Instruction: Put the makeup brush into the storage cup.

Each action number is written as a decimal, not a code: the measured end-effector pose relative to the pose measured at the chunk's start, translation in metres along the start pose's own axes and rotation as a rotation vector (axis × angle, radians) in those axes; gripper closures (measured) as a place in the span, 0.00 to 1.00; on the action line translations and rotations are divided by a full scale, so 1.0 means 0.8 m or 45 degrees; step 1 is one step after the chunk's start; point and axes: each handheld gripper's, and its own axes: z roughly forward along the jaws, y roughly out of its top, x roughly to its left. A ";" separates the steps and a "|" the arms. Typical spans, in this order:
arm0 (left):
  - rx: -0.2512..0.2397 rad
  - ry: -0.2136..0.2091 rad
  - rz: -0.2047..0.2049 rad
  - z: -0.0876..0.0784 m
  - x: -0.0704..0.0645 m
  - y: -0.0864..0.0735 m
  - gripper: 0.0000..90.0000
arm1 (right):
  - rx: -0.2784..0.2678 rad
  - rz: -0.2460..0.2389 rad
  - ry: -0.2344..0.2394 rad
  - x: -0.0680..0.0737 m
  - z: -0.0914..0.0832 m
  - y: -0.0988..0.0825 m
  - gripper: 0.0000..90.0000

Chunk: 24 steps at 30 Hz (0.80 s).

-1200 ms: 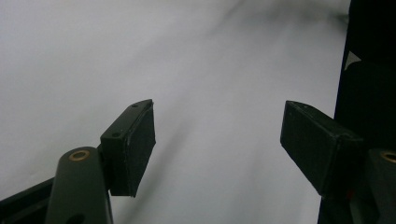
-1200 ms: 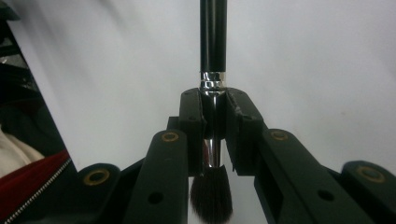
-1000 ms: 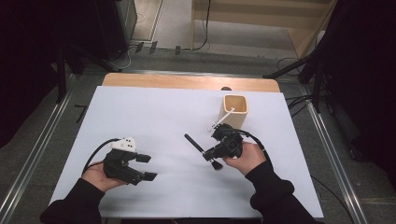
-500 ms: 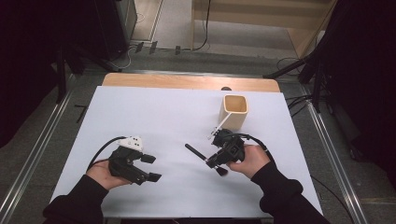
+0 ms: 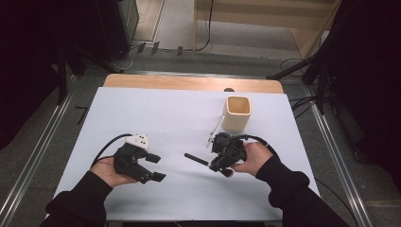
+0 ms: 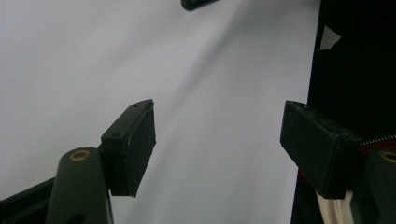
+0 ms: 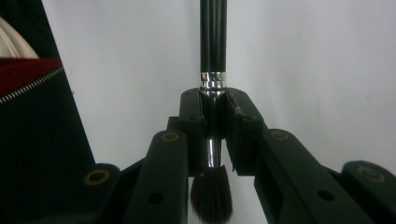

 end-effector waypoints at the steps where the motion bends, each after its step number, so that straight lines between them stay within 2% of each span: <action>1: 0.010 -0.006 0.001 0.000 0.001 0.001 0.31 | 0.002 -0.004 0.002 0.001 0.001 0.001 0.88; 4: 0.032 -0.015 0.007 0.001 0.002 0.003 0.32 | 0.003 -0.052 0.013 0.004 0.004 0.003 0.88; 13: 0.066 -0.028 0.003 0.011 0.006 0.010 0.32 | 0.076 -0.130 0.035 0.008 0.012 0.012 0.88; 18: 0.069 -0.047 -0.001 0.017 0.006 0.016 0.32 | 0.066 -0.176 0.044 0.012 0.010 0.017 0.88; 24: 0.085 -0.078 -0.013 0.026 0.008 0.022 0.33 | 0.085 -0.209 0.037 0.017 0.012 0.021 0.88</action>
